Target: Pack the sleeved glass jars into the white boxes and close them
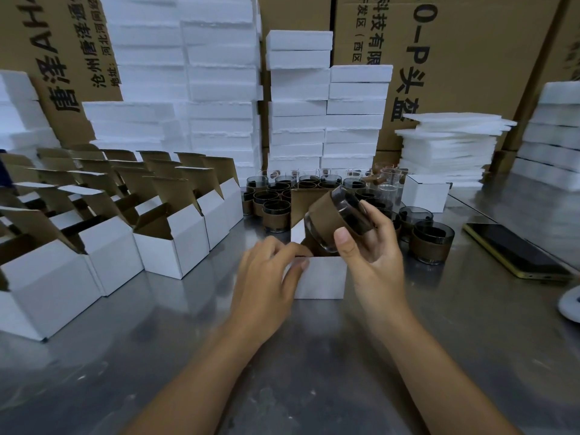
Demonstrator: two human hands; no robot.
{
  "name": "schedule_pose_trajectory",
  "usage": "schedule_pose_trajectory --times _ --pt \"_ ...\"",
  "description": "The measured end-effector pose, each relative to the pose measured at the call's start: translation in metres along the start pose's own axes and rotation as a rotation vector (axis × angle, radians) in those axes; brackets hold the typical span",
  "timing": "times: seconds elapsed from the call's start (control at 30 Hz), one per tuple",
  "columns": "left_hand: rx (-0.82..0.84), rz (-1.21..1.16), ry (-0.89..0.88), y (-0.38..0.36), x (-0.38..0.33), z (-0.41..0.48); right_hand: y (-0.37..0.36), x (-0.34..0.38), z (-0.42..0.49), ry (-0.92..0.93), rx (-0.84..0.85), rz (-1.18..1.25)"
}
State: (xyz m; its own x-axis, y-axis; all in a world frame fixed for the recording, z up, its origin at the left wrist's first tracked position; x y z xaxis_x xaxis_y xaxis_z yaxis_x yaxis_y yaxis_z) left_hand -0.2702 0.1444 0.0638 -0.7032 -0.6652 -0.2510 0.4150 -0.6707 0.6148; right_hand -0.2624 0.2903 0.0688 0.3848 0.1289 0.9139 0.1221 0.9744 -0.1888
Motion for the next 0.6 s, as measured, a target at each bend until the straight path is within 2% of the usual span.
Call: schedule_pose_trajectory --times 0.23,0.4,0.5,0.6 --pt "0.014 -0.082 -0.113 0.0 -0.02 0.001 -0.002 0.004 0.001 0.049 0.008 -0.025" --pt "-0.006 -0.113 -0.121 0.002 -0.02 0.001 0.005 0.007 -0.002 0.094 -0.083 -0.17" --pt "-0.017 -0.136 -0.111 0.002 -0.02 0.001 0.004 0.013 -0.004 0.174 -0.07 -0.24" --pt "-0.032 -0.161 -0.091 0.004 -0.018 0.001 -0.004 0.018 -0.007 0.242 -0.055 -0.429"
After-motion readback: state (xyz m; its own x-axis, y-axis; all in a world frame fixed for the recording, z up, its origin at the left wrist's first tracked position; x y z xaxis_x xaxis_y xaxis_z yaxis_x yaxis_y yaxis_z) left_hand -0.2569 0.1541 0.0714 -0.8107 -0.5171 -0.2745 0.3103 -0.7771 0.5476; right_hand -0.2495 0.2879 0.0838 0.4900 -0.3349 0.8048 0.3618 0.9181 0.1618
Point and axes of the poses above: each hand's wrist, its own z-axis towards the middle knuckle, its own y-axis out of the back of the hand, x = y × z, the point moved 10 cm from there along z, towards the middle knuckle, and after that the axes turned 11 degrees about -y, right-handed, at the moved point
